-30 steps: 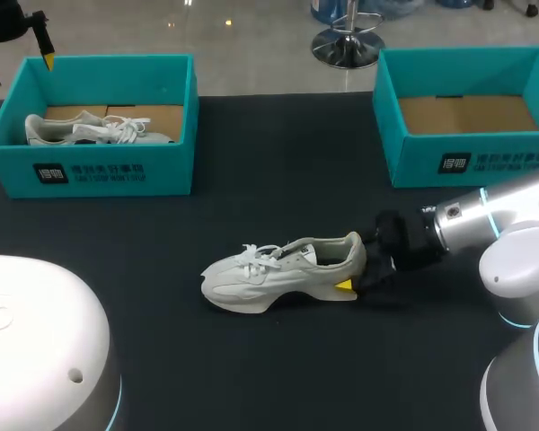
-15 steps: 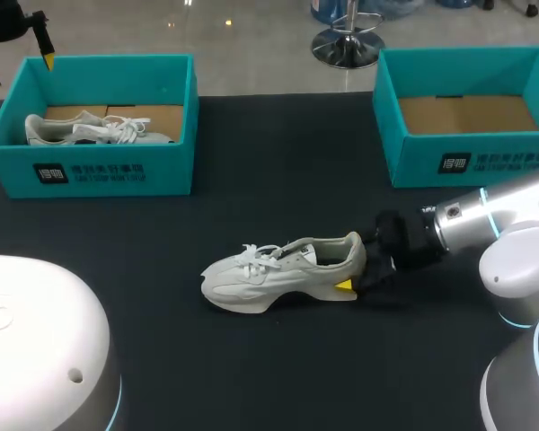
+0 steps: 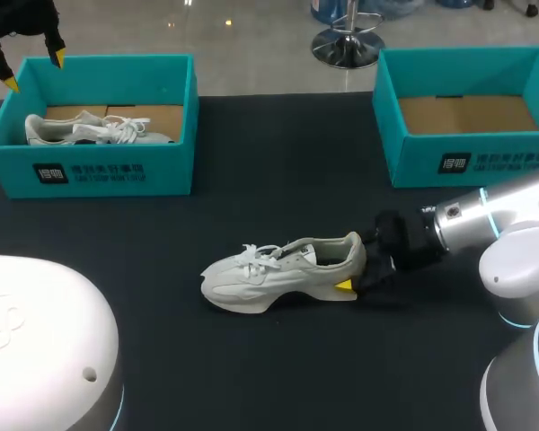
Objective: Take the shoe out of the shoebox, open the shoe tongue, remove and reinsert the insole, then place the shoe into the shoebox
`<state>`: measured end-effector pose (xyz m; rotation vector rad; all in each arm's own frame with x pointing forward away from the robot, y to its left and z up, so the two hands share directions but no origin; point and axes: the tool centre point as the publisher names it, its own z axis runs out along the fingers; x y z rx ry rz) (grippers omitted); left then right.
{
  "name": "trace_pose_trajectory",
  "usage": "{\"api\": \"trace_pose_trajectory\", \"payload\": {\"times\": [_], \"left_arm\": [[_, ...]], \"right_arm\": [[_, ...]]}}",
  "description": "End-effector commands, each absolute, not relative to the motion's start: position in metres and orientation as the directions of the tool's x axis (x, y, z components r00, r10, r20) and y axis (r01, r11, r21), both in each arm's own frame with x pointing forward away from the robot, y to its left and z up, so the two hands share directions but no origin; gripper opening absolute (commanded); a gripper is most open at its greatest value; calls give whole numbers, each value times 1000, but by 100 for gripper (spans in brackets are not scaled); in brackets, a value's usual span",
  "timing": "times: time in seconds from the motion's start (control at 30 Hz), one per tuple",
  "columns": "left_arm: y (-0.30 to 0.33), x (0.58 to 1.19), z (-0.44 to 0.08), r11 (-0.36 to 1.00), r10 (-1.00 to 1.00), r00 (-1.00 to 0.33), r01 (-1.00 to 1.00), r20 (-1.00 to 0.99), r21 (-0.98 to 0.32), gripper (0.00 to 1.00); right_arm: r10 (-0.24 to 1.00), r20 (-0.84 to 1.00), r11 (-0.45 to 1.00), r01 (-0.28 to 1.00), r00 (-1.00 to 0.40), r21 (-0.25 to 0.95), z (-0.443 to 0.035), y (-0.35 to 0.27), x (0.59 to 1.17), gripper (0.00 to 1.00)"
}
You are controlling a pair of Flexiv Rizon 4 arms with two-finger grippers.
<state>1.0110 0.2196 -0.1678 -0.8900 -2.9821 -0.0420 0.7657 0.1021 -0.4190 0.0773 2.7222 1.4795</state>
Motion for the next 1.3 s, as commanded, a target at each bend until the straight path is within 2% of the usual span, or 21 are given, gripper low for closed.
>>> {"api": "trace_pose_trajectory", "payload": {"times": [0.03, 0.27, 0.37, 0.87, 1.0, 1.17, 1.3], "left_arm": [[198, 996, -164, 946, 291, -956, 293, 37, 142, 100], [177, 987, -158, 972, 190, -982, 191, 26, 140, 100], [164, 982, -155, 941, 310, -950, 313, 43, 125, 100], [164, 982, -155, 941, 310, -950, 313, 43, 125, 100], [139, 980, -154, 991, 15, -999, 9, -42, 135, 100], [121, 979, -157, 951, -305, -947, -309, -104, 20, 100], [106, 982, -162, 920, -392, -917, -393, -79, -6, 100]], "right_arm": [[65, -14, 547, 24, -998, 837, -420, 105, 765, 0], [65, -14, 547, 24, -998, 837, -420, 105, 765, 0], [65, -14, 547, 24, -998, 837, -420, 105, 765, 0], [65, -14, 547, 24, -998, 837, -420, 105, 765, 0], [65, -14, 547, 24, -998, 837, -420, 105, 765, 0], [65, -14, 547, 24, -998, 837, -420, 105, 765, 0], [65, -14, 547, 24, -998, 837, -420, 105, 765, 0]]}}
